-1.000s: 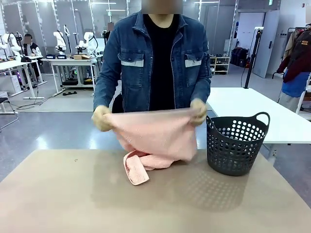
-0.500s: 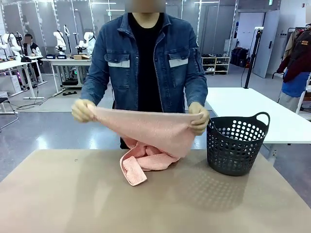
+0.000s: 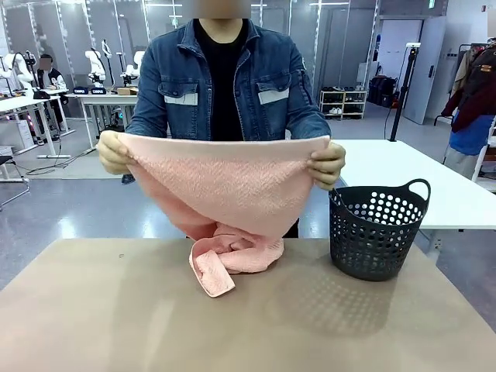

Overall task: Fold the towel.
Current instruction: Grab the top end of the 100 cm Hotel Towel extended by the human, then release the end of the 100 cm Hotel Towel you were holding and grab the top end of the folded side.

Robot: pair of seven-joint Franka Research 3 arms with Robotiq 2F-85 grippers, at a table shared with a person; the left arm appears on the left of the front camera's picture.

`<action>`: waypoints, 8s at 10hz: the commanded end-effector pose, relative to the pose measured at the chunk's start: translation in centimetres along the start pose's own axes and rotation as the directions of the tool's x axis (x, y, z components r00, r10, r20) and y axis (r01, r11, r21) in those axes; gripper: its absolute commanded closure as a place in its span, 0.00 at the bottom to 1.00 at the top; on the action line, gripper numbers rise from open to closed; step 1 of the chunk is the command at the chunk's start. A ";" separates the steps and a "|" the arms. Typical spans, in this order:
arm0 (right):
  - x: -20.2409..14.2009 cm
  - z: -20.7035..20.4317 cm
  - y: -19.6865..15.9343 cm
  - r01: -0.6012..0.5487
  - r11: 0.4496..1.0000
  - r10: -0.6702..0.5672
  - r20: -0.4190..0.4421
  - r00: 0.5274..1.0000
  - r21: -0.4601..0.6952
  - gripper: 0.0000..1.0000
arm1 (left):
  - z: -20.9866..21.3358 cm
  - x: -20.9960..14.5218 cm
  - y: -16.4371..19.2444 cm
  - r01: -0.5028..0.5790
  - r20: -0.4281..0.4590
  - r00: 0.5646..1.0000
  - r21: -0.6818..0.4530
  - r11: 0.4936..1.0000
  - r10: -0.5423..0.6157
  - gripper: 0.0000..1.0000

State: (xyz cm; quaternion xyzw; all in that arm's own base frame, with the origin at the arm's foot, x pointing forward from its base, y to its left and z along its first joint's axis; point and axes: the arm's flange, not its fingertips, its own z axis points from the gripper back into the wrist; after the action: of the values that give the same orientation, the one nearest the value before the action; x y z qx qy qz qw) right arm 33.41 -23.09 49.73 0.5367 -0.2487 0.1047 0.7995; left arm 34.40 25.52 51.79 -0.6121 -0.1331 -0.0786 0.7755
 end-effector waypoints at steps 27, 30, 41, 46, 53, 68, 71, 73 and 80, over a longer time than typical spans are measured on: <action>7.7 -17.0 32.9 -0.953 0.252 0.762 -0.641 0.087 0.170 0.00 | -27.9 2.4 -31.5 0.975 -0.811 0.167 0.221 -0.029 -0.561 0.00; 8.6 -21.7 36.2 -0.955 0.142 0.714 -0.695 -0.082 0.259 0.00 | -33.8 5.3 -34.6 0.988 -0.859 -0.088 -0.009 -0.157 -0.505 0.00; 11.0 -34.6 34.4 -0.965 0.119 0.601 -0.790 -0.118 0.234 0.00 | -45.7 8.6 -30.3 0.995 -0.896 -0.093 -0.104 0.003 -0.434 0.00; 11.4 -38.2 30.1 -0.972 0.162 0.545 -0.837 -0.056 0.170 0.00 | -47.6 9.7 -27.1 0.998 -0.908 -0.062 -0.065 -0.006 -0.415 0.00; 10.5 -39.0 28.3 -0.974 0.158 0.511 -0.858 -0.059 0.161 1.00 | -48.4 9.4 -24.6 0.998 -0.931 -0.048 -0.055 0.008 -0.362 1.00; 11.2 -38.6 28.8 -0.971 0.161 0.524 -0.849 -0.068 0.176 1.00 | -48.4 9.6 -24.9 0.997 -0.920 -0.056 -0.073 0.029 -0.388 1.00; 11.2 -38.6 28.8 -0.971 0.161 0.524 -0.849 -0.068 0.176 1.00 | -48.4 9.6 -24.9 0.997 -0.920 -0.056 -0.073 0.029 -0.388 1.00; 11.2 -38.6 28.8 -0.971 0.161 0.524 -0.849 -0.068 0.176 1.00 | -48.4 9.6 -24.9 0.997 -0.920 -0.056 -0.073 0.029 -0.388 1.00; 11.2 -38.6 28.8 -0.971 0.161 0.524 -0.849 -0.068 0.176 1.00 | -48.4 9.6 -24.9 0.997 -0.920 -0.056 -0.073 0.029 -0.388 1.00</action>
State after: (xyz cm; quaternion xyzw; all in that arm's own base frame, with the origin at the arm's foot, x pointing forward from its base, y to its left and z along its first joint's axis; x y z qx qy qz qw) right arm 41.54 22.55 67.07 -0.0614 -0.1608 0.7041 0.6889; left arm 41.80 -26.97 67.30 0.0358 -0.1443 -0.7105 0.6878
